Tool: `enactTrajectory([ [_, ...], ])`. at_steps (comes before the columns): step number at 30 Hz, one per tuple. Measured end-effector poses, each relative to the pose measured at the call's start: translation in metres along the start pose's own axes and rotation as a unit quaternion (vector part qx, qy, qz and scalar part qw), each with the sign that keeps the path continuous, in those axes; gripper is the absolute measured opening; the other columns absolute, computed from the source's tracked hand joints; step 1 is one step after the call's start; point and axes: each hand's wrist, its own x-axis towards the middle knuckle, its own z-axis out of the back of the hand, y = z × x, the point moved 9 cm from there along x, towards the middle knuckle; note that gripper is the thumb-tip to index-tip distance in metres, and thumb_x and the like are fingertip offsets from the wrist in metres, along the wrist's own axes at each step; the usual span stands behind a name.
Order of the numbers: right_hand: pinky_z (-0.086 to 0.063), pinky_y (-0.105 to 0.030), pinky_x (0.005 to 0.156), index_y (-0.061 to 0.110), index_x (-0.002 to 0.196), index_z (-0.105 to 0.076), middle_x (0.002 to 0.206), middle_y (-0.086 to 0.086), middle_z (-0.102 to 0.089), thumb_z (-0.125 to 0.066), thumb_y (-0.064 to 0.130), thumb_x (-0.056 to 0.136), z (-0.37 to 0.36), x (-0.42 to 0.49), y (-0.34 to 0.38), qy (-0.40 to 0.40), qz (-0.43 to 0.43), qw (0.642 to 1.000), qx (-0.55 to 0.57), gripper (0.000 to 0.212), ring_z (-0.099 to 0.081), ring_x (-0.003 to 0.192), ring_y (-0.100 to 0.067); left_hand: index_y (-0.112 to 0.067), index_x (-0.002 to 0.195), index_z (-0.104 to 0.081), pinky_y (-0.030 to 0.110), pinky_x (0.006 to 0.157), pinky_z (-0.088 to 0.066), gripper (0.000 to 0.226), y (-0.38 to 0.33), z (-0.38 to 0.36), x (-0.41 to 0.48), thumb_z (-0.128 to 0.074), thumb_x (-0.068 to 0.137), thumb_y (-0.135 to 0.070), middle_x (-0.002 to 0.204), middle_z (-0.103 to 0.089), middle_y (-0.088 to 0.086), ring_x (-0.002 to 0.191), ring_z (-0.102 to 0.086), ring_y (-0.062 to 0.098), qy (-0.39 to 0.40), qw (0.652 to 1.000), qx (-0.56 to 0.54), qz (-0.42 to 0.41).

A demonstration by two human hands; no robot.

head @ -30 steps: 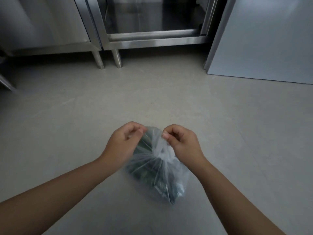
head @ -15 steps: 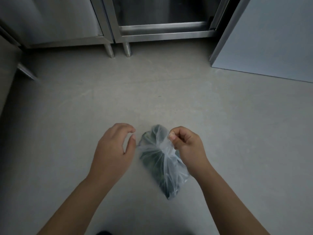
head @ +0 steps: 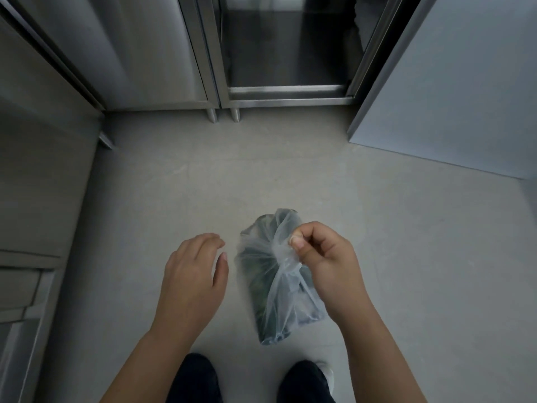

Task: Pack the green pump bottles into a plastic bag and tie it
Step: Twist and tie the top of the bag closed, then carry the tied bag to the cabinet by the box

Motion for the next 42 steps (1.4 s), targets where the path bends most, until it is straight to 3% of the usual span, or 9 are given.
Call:
enactTrajectory([
  [9,-0.042,-0.023,0.063,0.016,0.067,-0.055,0.066,-0.001,-0.053,-0.053,0.0,0.086,-0.014,-0.055,0.135,-0.009,0.055,0.998,-0.004,0.025,-0.048,0.064,-0.011,-0.004,0.102,-0.064,0.041,0.085,-0.045,0.04,-0.033,0.138,-0.03,-0.036,0.086,-0.028,0.105,-0.067,0.012,0.097,-0.062,0.029,-0.047,0.998,0.034,-0.001],
  [14,-0.039,-0.016,0.058,0.018,0.065,-0.055,0.061,0.004,-0.049,-0.052,0.0,0.086,-0.042,-0.082,0.193,-0.008,0.07,0.997,0.028,0.028,-0.044,0.058,-0.006,-0.004,0.106,-0.063,0.044,0.085,-0.045,0.043,-0.028,0.213,-0.049,-0.035,0.086,-0.03,0.108,-0.066,0.012,0.101,-0.06,0.029,-0.076,0.994,0.074,-0.002],
  [18,-0.037,-0.029,0.063,0.013,0.068,-0.055,0.065,-0.003,-0.049,-0.049,0.001,0.088,-0.074,-0.101,0.23,0.002,0.054,0.994,0.098,0.025,-0.043,0.065,-0.018,-0.002,0.1,-0.065,0.045,0.082,-0.046,0.04,-0.013,0.263,-0.07,-0.038,0.084,-0.026,0.103,-0.067,0.013,0.1,-0.059,0.028,-0.104,0.99,0.089,-0.025],
  [24,-0.037,-0.018,0.055,0.016,0.063,-0.055,0.059,0.004,-0.05,-0.05,-0.002,0.087,-0.127,-0.12,0.291,0.029,0.086,0.993,0.07,0.03,-0.043,0.058,-0.009,0.001,0.099,-0.067,0.049,0.085,-0.045,0.043,0.042,0.323,-0.093,-0.038,0.085,-0.027,0.103,-0.067,0.016,0.101,-0.061,0.035,-0.134,0.985,0.112,0.013],
  [29,-0.033,-0.022,0.055,0.014,0.064,-0.054,0.061,-0.002,-0.047,-0.049,-0.003,0.087,-0.176,-0.13,0.321,0.05,0.091,0.993,0.055,0.029,-0.039,0.058,-0.013,0.0,0.101,-0.066,0.049,0.086,-0.045,0.042,0.07,0.355,-0.094,-0.038,0.085,-0.028,0.105,-0.067,0.016,0.103,-0.06,0.035,-0.132,0.986,0.099,0.018],
  [36,-0.036,-0.017,0.053,0.011,0.064,-0.054,0.06,-0.002,-0.048,-0.049,-0.004,0.086,-0.254,-0.129,0.332,0.094,0.079,0.992,0.035,0.028,-0.041,0.054,-0.008,-0.005,0.104,-0.064,0.047,0.09,-0.044,0.039,0.107,0.403,-0.097,-0.039,0.085,-0.028,0.109,-0.066,0.011,0.108,-0.057,0.029,-0.149,0.984,0.081,0.046],
  [42,-0.035,-0.017,0.052,0.012,0.064,-0.055,0.06,-0.003,-0.047,-0.049,-0.005,0.086,-0.314,-0.12,0.34,0.17,0.071,0.983,0.024,0.029,-0.04,0.053,-0.007,-0.007,0.104,-0.063,0.038,0.094,-0.033,0.036,0.129,0.431,-0.114,-0.04,0.085,-0.027,0.11,-0.065,0.011,0.112,-0.05,0.023,-0.19,0.972,0.086,0.106],
])
